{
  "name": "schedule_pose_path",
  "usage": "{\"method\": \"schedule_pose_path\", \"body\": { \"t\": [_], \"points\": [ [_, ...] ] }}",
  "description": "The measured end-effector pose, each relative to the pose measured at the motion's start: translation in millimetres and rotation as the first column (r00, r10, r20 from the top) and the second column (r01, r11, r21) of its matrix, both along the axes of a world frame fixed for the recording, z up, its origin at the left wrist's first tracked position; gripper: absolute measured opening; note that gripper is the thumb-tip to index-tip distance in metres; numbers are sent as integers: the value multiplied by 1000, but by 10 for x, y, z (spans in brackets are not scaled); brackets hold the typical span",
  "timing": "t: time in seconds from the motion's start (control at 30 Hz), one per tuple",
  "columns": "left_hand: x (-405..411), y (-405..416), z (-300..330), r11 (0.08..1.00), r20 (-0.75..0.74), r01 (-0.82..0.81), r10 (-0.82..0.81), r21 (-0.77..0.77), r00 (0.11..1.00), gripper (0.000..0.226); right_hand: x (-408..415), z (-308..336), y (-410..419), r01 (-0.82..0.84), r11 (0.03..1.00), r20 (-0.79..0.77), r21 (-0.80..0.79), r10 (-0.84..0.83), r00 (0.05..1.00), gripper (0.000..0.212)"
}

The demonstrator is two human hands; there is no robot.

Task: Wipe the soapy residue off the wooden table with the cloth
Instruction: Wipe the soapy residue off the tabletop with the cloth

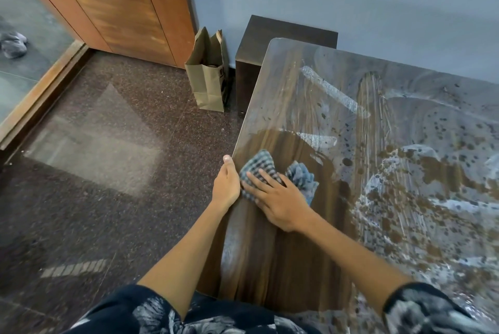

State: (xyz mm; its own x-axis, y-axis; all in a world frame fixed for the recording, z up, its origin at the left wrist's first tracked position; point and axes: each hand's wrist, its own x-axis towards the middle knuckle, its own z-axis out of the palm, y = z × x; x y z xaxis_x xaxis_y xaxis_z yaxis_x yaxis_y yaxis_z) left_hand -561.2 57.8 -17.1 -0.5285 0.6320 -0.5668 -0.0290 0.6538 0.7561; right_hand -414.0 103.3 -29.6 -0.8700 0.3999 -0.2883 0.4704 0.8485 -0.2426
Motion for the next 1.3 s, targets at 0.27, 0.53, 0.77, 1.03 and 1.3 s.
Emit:
{"method": "schedule_pose_path", "body": {
  "t": [0.27,0.53,0.77,1.03,1.3],
  "points": [
    [-9,-28,-11,1000,15,24,-24,-11,1000,68,-124,11,879,449,893,45,39,-450,892,50],
    [6,92,-1,1000,-20,20,-20,-9,1000,69,-137,-19,190,238,971,-42,4,-238,970,50],
    [-92,367,25,998,-6,62,-61,5,998,70,367,-48,571,165,983,-28,76,-163,986,52],
    [-155,602,-13,1000,36,-5,5,10,999,75,-682,-82,1019,598,801,-6,12,-598,801,50],
    [-281,769,-106,989,198,-144,139,11,970,101,-76,-60,593,-133,991,-41,11,133,990,49]
  ]
}}
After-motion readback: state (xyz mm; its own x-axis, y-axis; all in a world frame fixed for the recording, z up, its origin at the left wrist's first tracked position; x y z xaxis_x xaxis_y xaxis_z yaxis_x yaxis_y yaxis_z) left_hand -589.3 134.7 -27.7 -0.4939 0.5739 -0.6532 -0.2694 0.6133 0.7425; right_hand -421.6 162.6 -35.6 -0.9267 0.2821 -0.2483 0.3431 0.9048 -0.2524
